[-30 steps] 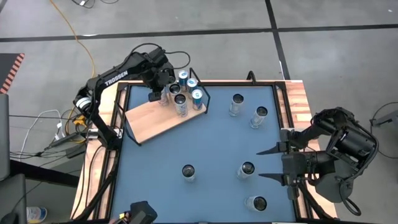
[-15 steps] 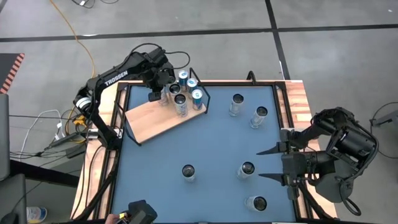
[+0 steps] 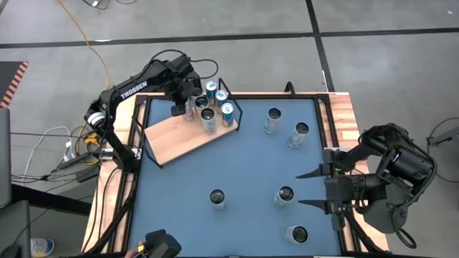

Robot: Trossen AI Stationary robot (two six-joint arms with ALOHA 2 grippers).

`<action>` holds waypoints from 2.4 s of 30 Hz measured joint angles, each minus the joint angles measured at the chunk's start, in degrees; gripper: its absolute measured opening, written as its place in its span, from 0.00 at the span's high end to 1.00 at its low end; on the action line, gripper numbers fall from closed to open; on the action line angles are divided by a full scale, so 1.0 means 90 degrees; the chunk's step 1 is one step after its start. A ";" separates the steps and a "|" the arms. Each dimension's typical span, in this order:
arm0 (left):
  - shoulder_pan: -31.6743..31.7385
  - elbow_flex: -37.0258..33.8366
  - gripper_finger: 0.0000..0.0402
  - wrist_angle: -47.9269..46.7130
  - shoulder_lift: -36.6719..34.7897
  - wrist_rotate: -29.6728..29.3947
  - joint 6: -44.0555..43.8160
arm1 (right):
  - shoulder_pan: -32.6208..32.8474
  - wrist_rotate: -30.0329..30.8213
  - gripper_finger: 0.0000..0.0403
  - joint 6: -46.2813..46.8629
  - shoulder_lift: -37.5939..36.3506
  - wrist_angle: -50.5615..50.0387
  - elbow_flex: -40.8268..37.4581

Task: Place canned beverage on shelf
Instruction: Put the bottom left white and pink soda can on the shelf, then put the top white and pink soda can on the shelf aligned with the other white and pink soda can

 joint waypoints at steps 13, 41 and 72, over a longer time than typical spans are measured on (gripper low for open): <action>0.0002 0.0000 0.18 0.0036 0.0000 0.0177 -0.0128 | 0.0000 -0.0002 0.37 -0.0011 0.0000 -0.0001 0.0000; -0.0843 0.3062 0.08 -0.1851 -0.0002 0.0027 -0.1448 | -0.1008 0.1986 0.37 -0.1589 -0.0289 0.0001 0.0000; -0.4417 0.4874 0.08 -0.0461 -0.1382 0.1570 -0.2413 | -0.6538 -0.6571 0.73 -0.6237 0.2986 0.4113 -0.0007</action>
